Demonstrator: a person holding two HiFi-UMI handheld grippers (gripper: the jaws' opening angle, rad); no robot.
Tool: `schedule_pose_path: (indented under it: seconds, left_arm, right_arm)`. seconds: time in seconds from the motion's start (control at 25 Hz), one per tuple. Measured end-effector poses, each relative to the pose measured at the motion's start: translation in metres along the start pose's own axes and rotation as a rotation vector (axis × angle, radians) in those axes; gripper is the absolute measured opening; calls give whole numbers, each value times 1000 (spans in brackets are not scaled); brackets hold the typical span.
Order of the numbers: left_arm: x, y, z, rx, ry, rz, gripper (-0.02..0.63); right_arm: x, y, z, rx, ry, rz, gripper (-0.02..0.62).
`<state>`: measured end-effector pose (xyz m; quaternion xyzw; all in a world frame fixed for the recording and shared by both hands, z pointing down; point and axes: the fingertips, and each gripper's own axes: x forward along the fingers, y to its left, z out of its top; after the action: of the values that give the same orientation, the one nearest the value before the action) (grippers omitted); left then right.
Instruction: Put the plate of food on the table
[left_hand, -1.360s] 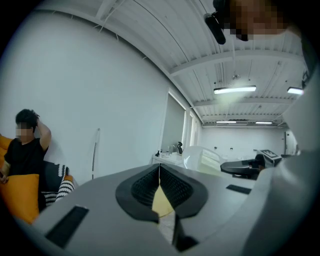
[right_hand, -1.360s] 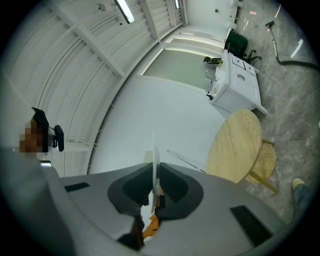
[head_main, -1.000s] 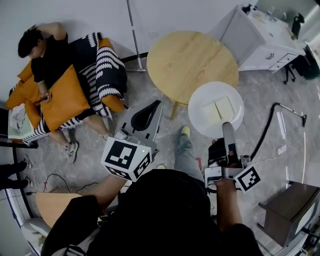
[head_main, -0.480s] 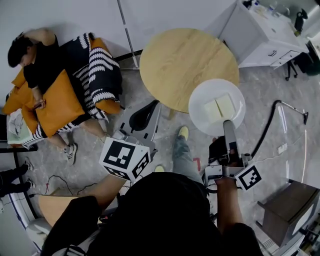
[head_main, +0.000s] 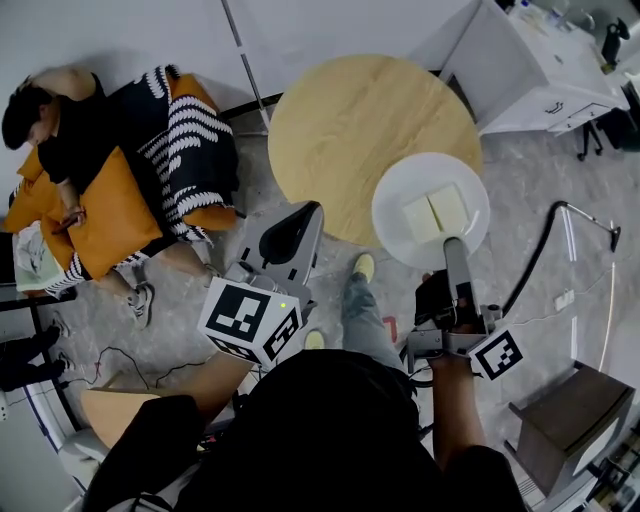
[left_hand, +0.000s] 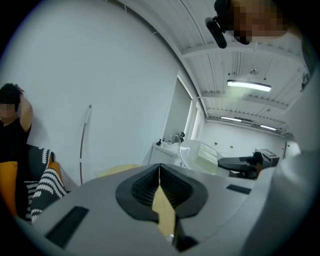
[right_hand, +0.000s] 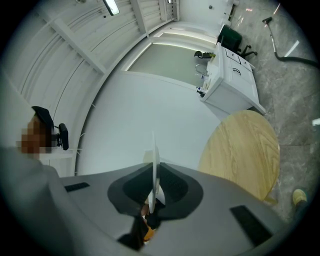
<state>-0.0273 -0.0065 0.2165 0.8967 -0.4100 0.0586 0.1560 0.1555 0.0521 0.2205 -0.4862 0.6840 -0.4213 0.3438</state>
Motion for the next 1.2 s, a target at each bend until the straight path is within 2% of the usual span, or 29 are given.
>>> schedule_pose_path:
  seconds: [0.72,1.2]
  left_arm:
    - [84,-4,33,12,17,22,9]
    - [123,-12,48,45,29,58,9]
  right_arm:
    - [45,-40,57,50,40,-8,32]
    - [70,-54,93,87,60,34,32]
